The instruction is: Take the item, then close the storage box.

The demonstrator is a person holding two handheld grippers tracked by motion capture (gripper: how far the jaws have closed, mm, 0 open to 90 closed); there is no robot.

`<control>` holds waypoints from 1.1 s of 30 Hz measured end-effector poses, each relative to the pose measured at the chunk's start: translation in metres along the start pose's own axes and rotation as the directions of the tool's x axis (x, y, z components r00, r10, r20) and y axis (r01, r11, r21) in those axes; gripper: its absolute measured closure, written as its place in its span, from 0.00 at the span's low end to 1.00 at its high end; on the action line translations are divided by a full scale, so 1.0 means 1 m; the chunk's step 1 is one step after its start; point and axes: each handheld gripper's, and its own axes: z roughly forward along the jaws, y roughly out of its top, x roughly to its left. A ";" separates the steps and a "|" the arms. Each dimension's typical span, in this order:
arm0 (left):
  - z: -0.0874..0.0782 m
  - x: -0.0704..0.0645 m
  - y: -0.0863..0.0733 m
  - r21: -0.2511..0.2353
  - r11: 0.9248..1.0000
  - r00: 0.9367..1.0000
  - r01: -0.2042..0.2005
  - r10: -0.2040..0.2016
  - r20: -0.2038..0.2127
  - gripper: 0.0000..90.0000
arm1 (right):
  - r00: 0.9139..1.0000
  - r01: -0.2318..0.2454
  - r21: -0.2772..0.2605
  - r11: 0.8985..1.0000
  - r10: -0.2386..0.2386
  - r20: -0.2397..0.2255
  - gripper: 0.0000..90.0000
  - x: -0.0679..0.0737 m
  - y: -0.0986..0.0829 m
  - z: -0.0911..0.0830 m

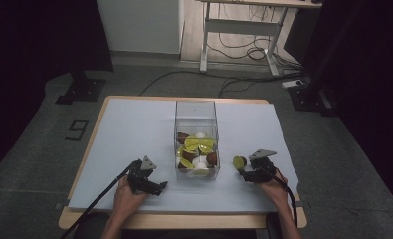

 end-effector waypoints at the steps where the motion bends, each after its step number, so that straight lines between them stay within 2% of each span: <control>1: 0.000 0.000 0.000 0.000 1.000 1.000 0.000 0.000 0.000 0.00 | 1.000 -0.007 -0.002 1.000 0.007 -0.002 0.35 0.000 0.000 0.000; 10: 0.000 0.000 0.000 0.000 1.000 1.000 0.000 0.000 0.000 0.00 | 1.000 -0.024 -0.028 0.999 0.024 -0.020 0.29 0.000 0.002 -0.006; 33: -0.001 0.000 0.000 -0.001 1.000 1.000 -0.005 0.005 0.000 0.00 | 0.999 -0.035 -0.093 0.995 0.031 -0.042 0.29 0.006 0.010 -0.032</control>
